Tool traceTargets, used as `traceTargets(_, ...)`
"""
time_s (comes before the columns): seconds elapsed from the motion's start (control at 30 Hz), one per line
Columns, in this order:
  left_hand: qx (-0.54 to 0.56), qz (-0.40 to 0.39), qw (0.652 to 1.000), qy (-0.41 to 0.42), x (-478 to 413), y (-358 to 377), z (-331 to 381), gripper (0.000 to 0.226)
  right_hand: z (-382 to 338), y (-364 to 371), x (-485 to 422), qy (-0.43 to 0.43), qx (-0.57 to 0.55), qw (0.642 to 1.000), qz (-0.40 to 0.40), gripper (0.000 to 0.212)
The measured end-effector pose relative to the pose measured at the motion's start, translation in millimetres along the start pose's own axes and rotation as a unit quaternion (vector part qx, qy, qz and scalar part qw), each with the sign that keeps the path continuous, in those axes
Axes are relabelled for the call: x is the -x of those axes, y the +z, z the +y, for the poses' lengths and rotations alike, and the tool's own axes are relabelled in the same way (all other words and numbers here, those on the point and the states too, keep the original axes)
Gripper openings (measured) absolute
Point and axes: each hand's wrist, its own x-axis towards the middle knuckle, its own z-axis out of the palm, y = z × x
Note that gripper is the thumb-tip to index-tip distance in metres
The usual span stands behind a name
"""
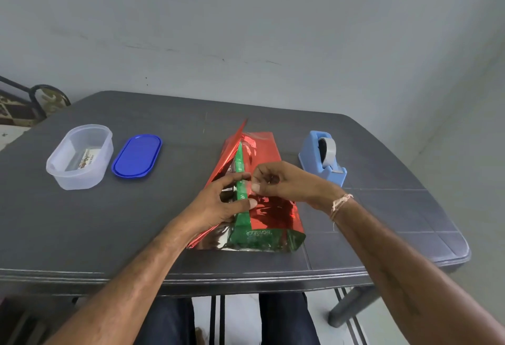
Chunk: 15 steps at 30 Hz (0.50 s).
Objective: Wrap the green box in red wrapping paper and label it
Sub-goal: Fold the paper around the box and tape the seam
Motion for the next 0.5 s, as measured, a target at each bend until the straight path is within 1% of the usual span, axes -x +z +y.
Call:
traceTargets(0.27,0.015,-0.005,1.0,-0.005,0.1,0.8,1.8,0.064,-11.4,-3.8,-10.4,0.01,0.069,0.997,-0.034,0.018)
traceTargets(0.4,0.028,-0.009,1.0,-0.002,0.3,1.4,1.7,0.067,-11.2,-0.7,-14.4,0.017,0.114,0.993,-0.021,0.02)
traceTargets(0.5,0.031,-0.005,1.0,0.0,1.1,1.5,2.3,0.063,-8.4,5.2,-17.6,0.015,0.169,0.985,0.009,0.02)
